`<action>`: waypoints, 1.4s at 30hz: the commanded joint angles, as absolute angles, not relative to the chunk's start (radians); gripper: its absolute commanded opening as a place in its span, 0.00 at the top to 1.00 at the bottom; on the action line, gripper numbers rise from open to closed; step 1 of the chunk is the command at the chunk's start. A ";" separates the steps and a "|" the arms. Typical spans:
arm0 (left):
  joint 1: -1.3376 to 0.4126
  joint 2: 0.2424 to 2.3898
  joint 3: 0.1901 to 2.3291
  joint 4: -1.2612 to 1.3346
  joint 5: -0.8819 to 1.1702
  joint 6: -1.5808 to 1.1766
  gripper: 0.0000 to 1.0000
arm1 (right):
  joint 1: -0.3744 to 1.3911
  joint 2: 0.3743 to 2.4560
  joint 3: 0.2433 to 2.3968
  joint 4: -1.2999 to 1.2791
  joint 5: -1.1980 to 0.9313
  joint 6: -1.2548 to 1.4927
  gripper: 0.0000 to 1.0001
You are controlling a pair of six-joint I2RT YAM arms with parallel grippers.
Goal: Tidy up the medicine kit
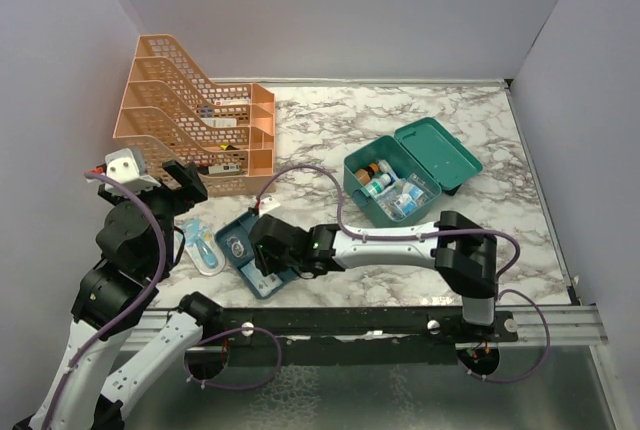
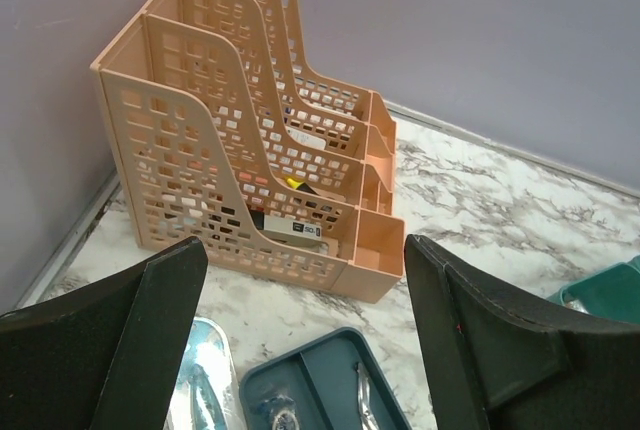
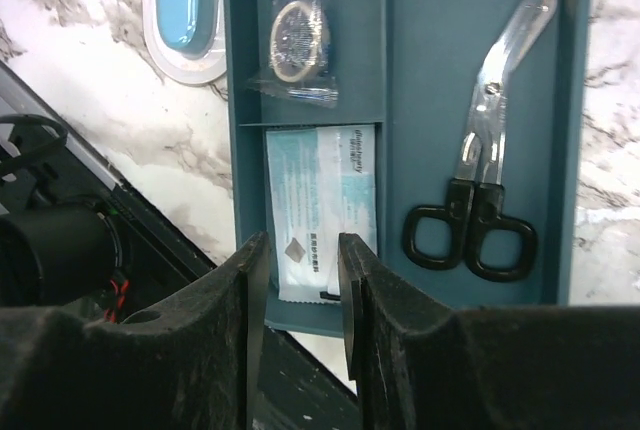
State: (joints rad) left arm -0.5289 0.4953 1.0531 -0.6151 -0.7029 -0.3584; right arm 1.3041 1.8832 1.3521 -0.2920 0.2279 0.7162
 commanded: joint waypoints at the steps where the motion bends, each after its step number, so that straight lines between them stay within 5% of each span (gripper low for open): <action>1: -0.525 0.483 1.053 -0.626 -0.729 -0.326 0.15 | 1.327 1.957 1.446 -0.370 0.292 0.656 0.66; 9: -0.524 0.488 1.102 -0.623 -0.773 -0.296 0.01 | 1.329 2.068 1.536 -0.456 0.338 0.647 0.69; 21: -0.525 0.506 1.094 -0.621 -0.754 -0.312 0.01 | 1.327 2.074 1.546 -0.475 0.368 0.675 0.77; 42: -0.526 0.508 1.069 -0.621 -0.723 -0.332 0.01 | 1.328 1.955 1.430 -0.345 0.421 0.670 0.75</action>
State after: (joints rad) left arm -0.5289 0.5152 1.0798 -0.6193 -0.7422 -0.3244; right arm 1.3258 2.0449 1.4830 -0.4419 0.3836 0.6842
